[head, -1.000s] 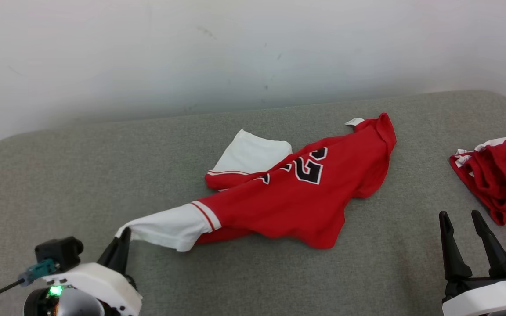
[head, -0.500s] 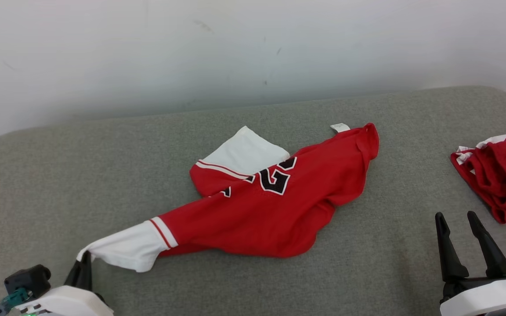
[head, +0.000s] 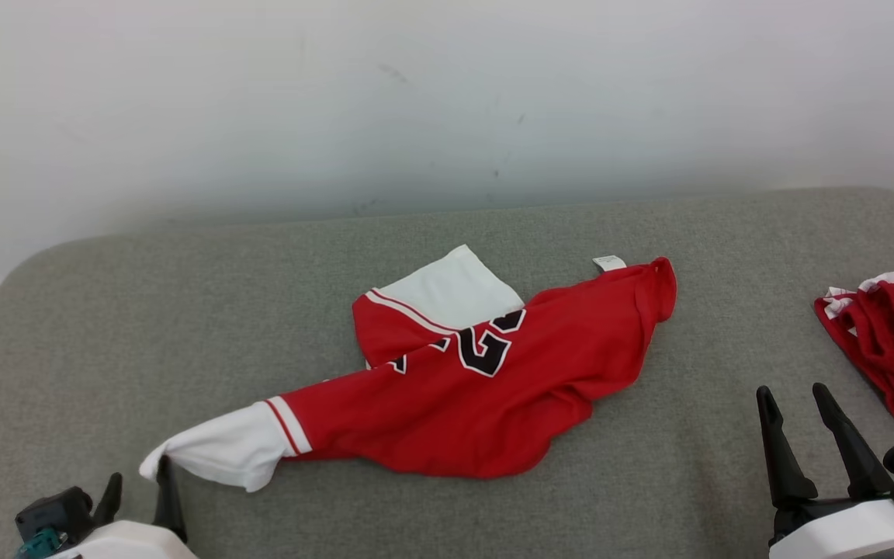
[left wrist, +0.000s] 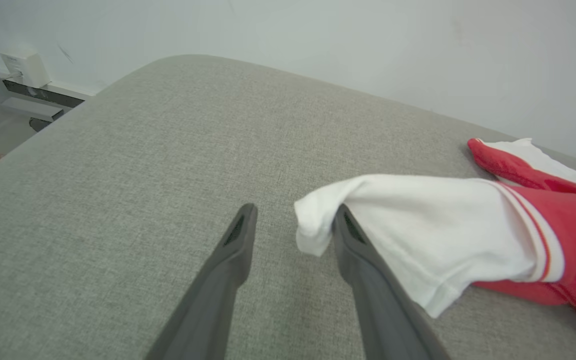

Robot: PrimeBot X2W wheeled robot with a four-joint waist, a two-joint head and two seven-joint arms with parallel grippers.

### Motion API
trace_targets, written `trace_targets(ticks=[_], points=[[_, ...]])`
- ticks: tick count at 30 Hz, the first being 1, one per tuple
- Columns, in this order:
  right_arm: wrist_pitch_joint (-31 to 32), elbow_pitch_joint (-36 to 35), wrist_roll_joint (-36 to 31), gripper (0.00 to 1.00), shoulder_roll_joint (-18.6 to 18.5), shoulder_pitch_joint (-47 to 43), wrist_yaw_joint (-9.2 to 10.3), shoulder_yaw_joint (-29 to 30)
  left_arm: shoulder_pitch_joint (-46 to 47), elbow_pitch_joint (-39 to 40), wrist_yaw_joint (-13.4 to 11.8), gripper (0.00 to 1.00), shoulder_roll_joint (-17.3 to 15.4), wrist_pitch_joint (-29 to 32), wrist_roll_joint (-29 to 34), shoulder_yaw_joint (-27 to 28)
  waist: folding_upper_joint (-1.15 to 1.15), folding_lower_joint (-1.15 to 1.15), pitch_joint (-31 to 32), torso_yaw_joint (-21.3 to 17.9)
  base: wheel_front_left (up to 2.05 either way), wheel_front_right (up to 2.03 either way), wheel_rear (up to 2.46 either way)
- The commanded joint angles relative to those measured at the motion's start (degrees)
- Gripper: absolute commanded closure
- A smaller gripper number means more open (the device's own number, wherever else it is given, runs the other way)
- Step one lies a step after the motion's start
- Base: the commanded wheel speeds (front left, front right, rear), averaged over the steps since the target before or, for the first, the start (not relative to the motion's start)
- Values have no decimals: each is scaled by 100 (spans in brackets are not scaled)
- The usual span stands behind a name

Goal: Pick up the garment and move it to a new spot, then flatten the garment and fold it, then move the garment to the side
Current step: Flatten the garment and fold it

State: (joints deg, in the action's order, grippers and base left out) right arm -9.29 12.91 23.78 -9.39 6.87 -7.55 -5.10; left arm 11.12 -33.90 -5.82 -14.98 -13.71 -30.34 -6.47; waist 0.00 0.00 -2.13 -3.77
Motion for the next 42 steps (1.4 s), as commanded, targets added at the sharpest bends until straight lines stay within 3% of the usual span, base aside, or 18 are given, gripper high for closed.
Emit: trace_targets(ticks=[1, 8, 14, 23, 33, 42], points=[[6, 25, 2, 0, -19, -105, 14, 8, -63, -8, 26, 0, 18, -33, -46, -21, 0, 0, 61, 43, 0, 0, 0], [-24, 26, 30, 0, -14, -176, 13, -4, -206, 437, -78, 0, -81, -96, 92, 20, 0, 0, 219, 121, 0, 0, 0], [-53, 23, 41, 0, 31, -250, 14, -14, -465, 1483, -304, 0, -24, -136, 323, 28, 0, 0, 206, 160, 0, 0, 0], [106, 242, 110, 0, 60, -68, 14, -472, -643, 2201, -270, 0, 201, -141, 482, -94, 0, 0, 111, 413, 0, 0, 0], [616, 1710, 650, 0, 33, 885, 14, -1410, -366, 2128, -35, 0, 427, -143, 501, -286, 0, 0, -177, 1137, 0, 0, 0], [862, 2972, 1413, 0, 89, 1586, 14, -1402, -209, 1962, 112, 0, 548, -143, 570, -249, 0, 0, -367, 1595, 0, 0, 0]])
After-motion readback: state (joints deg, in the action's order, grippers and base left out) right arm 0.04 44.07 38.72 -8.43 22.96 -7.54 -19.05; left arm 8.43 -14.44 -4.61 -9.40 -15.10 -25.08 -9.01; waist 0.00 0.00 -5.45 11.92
